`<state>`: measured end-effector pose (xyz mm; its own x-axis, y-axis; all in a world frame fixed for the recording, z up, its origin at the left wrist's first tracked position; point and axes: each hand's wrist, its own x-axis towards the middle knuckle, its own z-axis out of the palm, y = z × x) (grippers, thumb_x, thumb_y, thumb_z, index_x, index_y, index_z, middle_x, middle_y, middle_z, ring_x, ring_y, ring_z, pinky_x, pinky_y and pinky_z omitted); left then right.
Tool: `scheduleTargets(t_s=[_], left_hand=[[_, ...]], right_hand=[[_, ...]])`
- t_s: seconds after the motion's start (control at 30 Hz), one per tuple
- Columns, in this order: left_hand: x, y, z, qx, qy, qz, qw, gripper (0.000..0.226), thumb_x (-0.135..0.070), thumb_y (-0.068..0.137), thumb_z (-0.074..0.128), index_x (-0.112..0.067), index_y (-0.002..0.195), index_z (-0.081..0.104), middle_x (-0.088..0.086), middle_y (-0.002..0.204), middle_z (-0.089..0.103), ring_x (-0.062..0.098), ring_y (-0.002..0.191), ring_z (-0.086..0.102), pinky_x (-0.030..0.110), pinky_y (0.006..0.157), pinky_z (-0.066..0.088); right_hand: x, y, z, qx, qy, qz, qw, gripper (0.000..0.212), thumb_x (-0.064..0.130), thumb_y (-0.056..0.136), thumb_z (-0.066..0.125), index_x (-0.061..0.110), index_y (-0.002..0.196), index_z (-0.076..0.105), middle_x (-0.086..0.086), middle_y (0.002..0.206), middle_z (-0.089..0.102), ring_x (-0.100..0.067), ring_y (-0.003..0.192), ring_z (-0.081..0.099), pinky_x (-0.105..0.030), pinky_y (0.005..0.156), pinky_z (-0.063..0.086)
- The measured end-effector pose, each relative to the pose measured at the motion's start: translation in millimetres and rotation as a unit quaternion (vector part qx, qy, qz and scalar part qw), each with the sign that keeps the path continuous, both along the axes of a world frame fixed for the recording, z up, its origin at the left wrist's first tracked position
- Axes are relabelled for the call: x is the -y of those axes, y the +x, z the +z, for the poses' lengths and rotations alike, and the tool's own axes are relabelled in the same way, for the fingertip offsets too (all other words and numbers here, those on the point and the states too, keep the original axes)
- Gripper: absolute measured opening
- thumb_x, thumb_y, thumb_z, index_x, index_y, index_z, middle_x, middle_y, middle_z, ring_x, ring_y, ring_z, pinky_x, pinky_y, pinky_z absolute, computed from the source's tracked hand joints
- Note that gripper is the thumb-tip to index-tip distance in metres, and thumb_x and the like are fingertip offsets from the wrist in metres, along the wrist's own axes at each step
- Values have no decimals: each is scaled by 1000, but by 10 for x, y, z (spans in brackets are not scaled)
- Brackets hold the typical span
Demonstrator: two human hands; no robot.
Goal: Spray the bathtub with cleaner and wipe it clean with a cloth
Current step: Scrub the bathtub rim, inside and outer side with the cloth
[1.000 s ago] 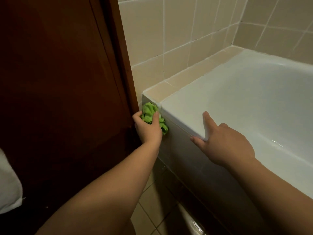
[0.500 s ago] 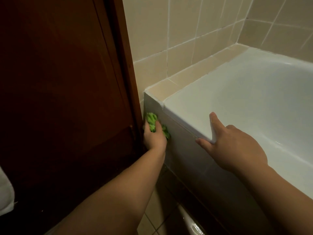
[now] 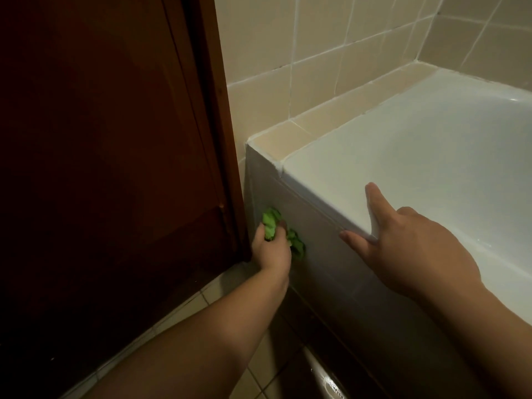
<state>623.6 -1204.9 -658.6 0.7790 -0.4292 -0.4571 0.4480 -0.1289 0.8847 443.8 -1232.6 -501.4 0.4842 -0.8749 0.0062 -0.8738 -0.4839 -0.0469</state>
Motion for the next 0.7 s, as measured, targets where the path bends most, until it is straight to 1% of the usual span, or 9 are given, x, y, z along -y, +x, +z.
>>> scheduleTargets(t_s=[0.07, 0.17, 0.23, 0.3, 0.37, 0.43, 0.53, 0.6, 0.7], left_hand=[[49, 108, 1, 33, -19, 10, 999, 50, -35, 97, 70, -39, 145, 56, -10, 124, 67, 18, 107, 66, 31, 82, 56], [126, 240, -90, 45, 16, 7, 999, 49, -36, 100, 64, -41, 147, 53, -7, 134, 64, 23, 118, 62, 42, 101, 54], [91, 137, -220, 11, 24, 6, 1000, 47, -26, 101, 62, -34, 147, 53, -1, 139, 61, 28, 125, 59, 46, 108, 50], [7, 17, -239, 4, -1, -10, 1000, 49, -20, 101, 64, -33, 147, 55, -4, 136, 62, 24, 120, 61, 41, 103, 52], [-32, 35, -192, 34, -28, -22, 999, 50, -24, 101, 66, -39, 147, 53, -12, 135, 59, 17, 117, 60, 35, 95, 54], [30, 190, -209, 52, -25, -17, 998, 49, -31, 101, 65, -43, 147, 53, -12, 137, 60, 18, 119, 60, 37, 98, 54], [96, 220, -337, 13, 28, -15, 999, 44, -25, 105, 58, -31, 148, 54, 2, 141, 62, 28, 124, 61, 44, 107, 50], [71, 115, -509, -24, 47, -17, 998, 38, -20, 105, 57, -25, 142, 58, 10, 135, 65, 34, 119, 64, 48, 103, 51], [49, 162, -607, 4, 19, -9, 1000, 44, -11, 104, 54, -28, 145, 56, -4, 126, 64, 23, 111, 62, 36, 95, 51]], right_hand=[[8, -9, -7, 1, 3, -1, 1000, 86, 85, 86, 27, 40, 155, -1, -4, 94, 54, -25, 74, 57, -40, 63, 57], [10, -13, -12, -1, 9, -1, 1000, 87, 85, 87, 28, 43, 155, -7, -3, 100, 56, -23, 79, 58, -40, 67, 57], [14, -22, -5, 0, 9, -1, 1000, 87, 84, 87, 29, 43, 155, -6, -3, 102, 57, -23, 81, 58, -39, 69, 57], [11, -25, -4, 8, 3, -1, 1000, 86, 84, 87, 31, 44, 155, -3, -3, 100, 57, -24, 82, 59, -40, 69, 57], [10, -20, -13, 11, -2, -1, 1000, 85, 85, 87, 31, 44, 155, -2, -3, 98, 57, -25, 81, 58, -40, 69, 57], [11, -10, -18, 8, 1, 1, 1000, 86, 85, 86, 29, 44, 155, -3, -4, 100, 58, -25, 81, 59, -41, 70, 57], [8, -6, -16, 13, 5, 1, 1000, 88, 87, 84, 26, 45, 155, -4, -5, 100, 59, -26, 83, 61, -43, 72, 58], [24, -6, -14, 13, 11, 2, 1000, 88, 88, 82, 25, 46, 154, -3, -5, 98, 58, -27, 83, 60, -43, 72, 58], [33, -15, -19, 5, 13, 6, 1000, 89, 90, 79, 23, 47, 153, -3, -4, 97, 57, -26, 82, 60, -43, 72, 57]])
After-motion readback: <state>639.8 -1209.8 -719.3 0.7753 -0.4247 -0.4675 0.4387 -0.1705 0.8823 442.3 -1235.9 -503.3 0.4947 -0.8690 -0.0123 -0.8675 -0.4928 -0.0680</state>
